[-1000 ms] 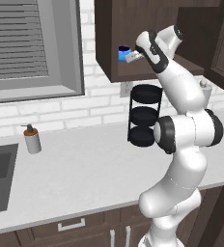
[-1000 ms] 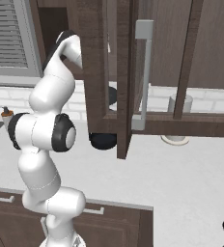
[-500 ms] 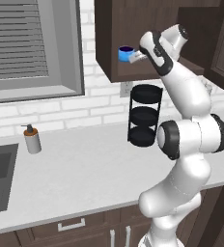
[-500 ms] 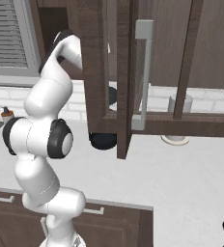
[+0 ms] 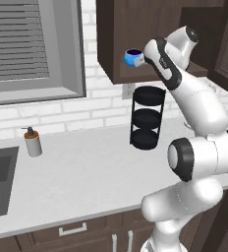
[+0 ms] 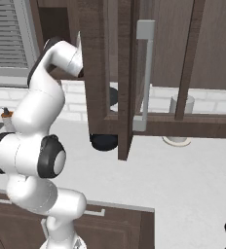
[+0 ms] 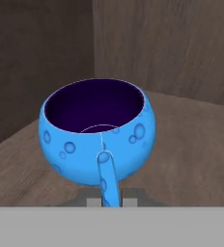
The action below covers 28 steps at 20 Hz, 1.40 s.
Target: Gather all objects into one cabinet and sort the glasses and bowls to opposite sides.
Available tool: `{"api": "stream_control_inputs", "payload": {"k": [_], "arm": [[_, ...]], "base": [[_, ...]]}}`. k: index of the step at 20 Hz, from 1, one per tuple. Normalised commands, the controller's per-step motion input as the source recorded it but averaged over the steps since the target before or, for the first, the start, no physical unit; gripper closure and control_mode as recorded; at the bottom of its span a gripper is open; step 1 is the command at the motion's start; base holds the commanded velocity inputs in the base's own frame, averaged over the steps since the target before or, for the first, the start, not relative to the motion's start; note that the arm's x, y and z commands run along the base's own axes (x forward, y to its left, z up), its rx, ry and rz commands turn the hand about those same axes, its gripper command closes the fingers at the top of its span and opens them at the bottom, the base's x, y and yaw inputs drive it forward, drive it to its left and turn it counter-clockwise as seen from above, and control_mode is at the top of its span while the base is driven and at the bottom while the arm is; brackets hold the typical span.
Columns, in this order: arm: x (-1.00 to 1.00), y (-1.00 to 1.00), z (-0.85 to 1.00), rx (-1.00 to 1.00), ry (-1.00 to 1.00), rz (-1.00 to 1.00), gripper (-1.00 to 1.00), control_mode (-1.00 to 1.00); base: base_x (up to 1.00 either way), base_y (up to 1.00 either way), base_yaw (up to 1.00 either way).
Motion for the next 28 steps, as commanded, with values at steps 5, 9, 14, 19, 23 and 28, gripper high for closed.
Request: {"api": "stream_control_inputs", "payload": {"k": [5,9,14,19,23,28], "arm": [[-0.53,-0.08,0.06,0.00,0.00,-0.18,1.00,-1.00],[-0.47,-0.03,0.15,0.00,0.00,-0.14,1.00,-1.00],[-0.54,0.00,0.17,0.00,0.00,-0.11,1.00,-1.00],[-0.66,-0.01,0.17,0.00,0.00,-0.06,1.00,-1.00],[-0.68,-0.05,0.21,0.00,0.00,-0.11,1.00,-1.00],[-0.56,-0.08,0.20,0.02,0.00,-0.12,1.00,-1.00]], "base": [[0.00,0.00,0.00],[0.00,0.00,0.00],[0.00,0.00,0.00],[0.00,0.00,0.00],[0.00,0.00,0.00],[0.00,0.00,0.00]]}}
